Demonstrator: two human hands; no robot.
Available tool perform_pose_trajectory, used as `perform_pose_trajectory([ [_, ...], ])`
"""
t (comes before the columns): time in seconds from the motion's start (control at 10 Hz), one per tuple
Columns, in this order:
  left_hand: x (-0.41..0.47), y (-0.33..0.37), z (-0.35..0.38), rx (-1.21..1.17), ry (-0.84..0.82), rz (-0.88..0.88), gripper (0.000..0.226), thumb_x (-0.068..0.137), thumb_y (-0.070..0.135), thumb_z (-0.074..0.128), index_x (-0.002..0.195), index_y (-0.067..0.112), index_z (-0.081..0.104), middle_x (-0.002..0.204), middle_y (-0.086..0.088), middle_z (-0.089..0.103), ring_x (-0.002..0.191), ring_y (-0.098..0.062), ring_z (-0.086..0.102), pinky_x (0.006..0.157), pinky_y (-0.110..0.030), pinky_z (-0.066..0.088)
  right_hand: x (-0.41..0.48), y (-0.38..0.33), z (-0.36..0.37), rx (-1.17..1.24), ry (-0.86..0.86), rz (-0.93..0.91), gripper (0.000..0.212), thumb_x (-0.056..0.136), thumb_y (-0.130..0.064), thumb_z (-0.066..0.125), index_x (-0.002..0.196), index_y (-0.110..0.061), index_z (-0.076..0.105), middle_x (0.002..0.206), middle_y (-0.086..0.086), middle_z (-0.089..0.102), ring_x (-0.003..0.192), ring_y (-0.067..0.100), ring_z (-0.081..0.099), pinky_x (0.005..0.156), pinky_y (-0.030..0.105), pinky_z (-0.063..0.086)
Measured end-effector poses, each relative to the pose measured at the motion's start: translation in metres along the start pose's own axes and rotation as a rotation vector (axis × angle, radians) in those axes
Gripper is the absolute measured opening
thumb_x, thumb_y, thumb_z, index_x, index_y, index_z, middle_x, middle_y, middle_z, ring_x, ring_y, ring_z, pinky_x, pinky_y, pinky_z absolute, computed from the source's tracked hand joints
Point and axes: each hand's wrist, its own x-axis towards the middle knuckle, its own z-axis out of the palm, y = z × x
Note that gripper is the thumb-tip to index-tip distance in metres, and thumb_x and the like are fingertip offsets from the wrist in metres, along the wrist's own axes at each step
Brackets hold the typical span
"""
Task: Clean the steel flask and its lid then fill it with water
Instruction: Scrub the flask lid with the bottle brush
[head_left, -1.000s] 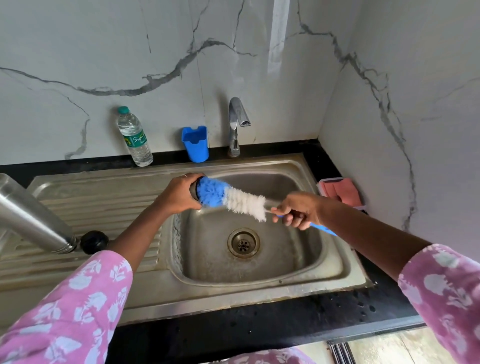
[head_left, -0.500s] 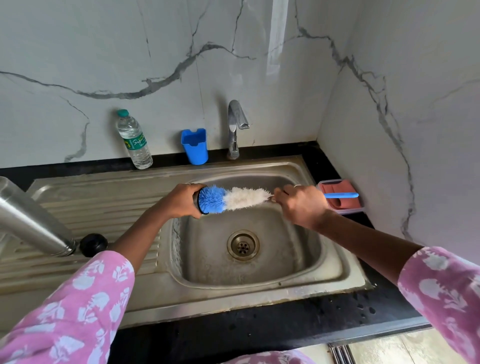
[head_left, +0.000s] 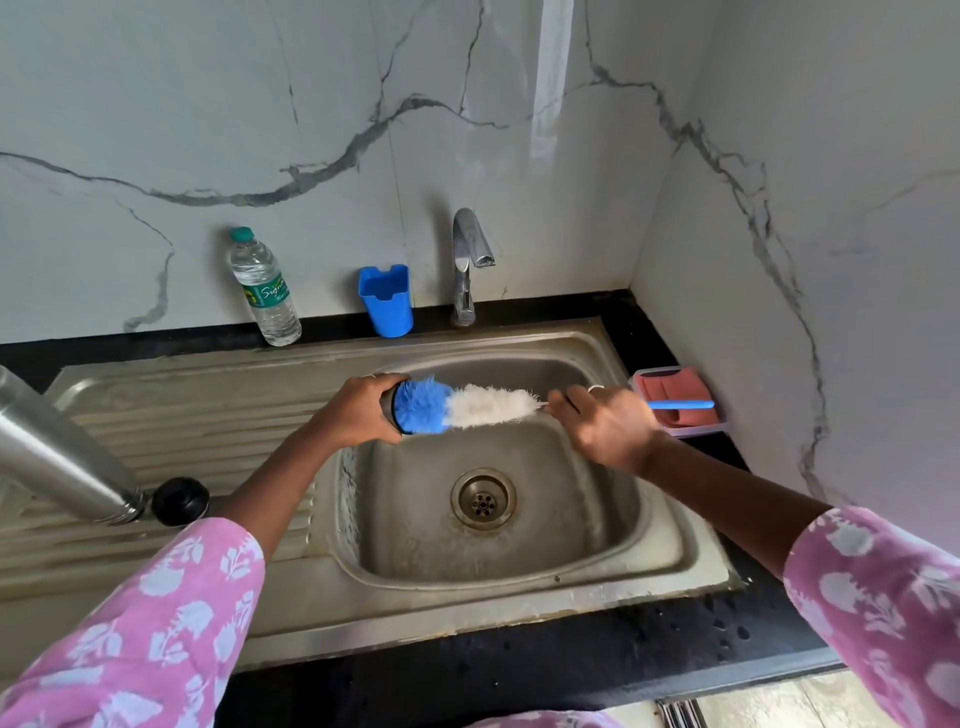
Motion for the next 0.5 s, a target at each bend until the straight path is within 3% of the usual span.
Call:
perform_pose_trajectory([
  [0.1, 0.0, 0.003, 0.006, -0.007, -0.084, -0.02, 0.081, 0.056, 0.002, 0.082, 0.132, 0.013, 0.053, 0.114, -0.004, 0.062, 0.099, -0.012, 0.055, 0.084, -0.022, 0.042, -0.008, 0.016, 0.011, -0.019, 0.083, -0.111, 0.021, 0.08, -0.01, 0.047, 0.099, -0.002, 0.054, 0.064, 0.008, 0.056, 0.045, 0.024, 0.053, 0.038, 0.026, 0.039],
  [0.2, 0.0, 0.0, 0.009, -0.013, -0.017, -0.002, 0.079, 0.055, 0.001, 0.082, 0.128, 0.009, 0.056, 0.112, -0.007, 0.064, 0.097, -0.015, 0.057, 0.083, -0.021, 0.042, 0.01, 0.002, 0.004, 0.378, -0.359, 0.444, 0.017, 0.091, -0.017, 0.052, 0.098, -0.013, 0.066, 0.074, 0.004, 0.065, 0.061, 0.022, 0.063, 0.053, 0.029, 0.047],
  [0.3, 0.004, -0.003, 0.008, 0.035, 0.098, 0.085, 0.075, 0.053, -0.003, 0.081, 0.124, 0.001, 0.057, 0.113, -0.016, 0.063, 0.102, -0.029, 0.061, 0.085, -0.027, 0.045, 0.019, -0.006, -0.005, 1.414, -0.938, 1.143, 0.021, 0.095, -0.018, 0.054, 0.083, -0.005, 0.064, 0.046, -0.004, 0.049, 0.034, 0.005, 0.038, 0.039, 0.016, 0.03],
  [0.4, 0.008, -0.005, 0.006, 0.115, 0.089, 0.164, 0.071, 0.052, -0.003, 0.084, 0.119, -0.002, 0.059, 0.113, -0.019, 0.062, 0.104, -0.034, 0.06, 0.091, -0.035, 0.047, 0.021, -0.018, -0.007, 1.704, -1.148, 1.303, 0.029, 0.099, -0.019, 0.042, 0.077, -0.006, 0.055, 0.041, -0.005, 0.036, 0.028, 0.003, 0.024, 0.031, 0.012, 0.016],
  [0.5, 0.01, -0.005, 0.005, 0.117, 0.093, 0.147, 0.071, 0.053, -0.005, 0.082, 0.12, -0.003, 0.058, 0.114, -0.02, 0.062, 0.105, -0.034, 0.059, 0.09, -0.03, 0.044, 0.024, -0.028, -0.012, 1.108, -0.859, 1.089, 0.021, 0.093, -0.019, 0.054, 0.078, -0.006, 0.062, 0.056, 0.002, 0.055, 0.038, 0.01, 0.045, 0.04, 0.016, 0.032],
])
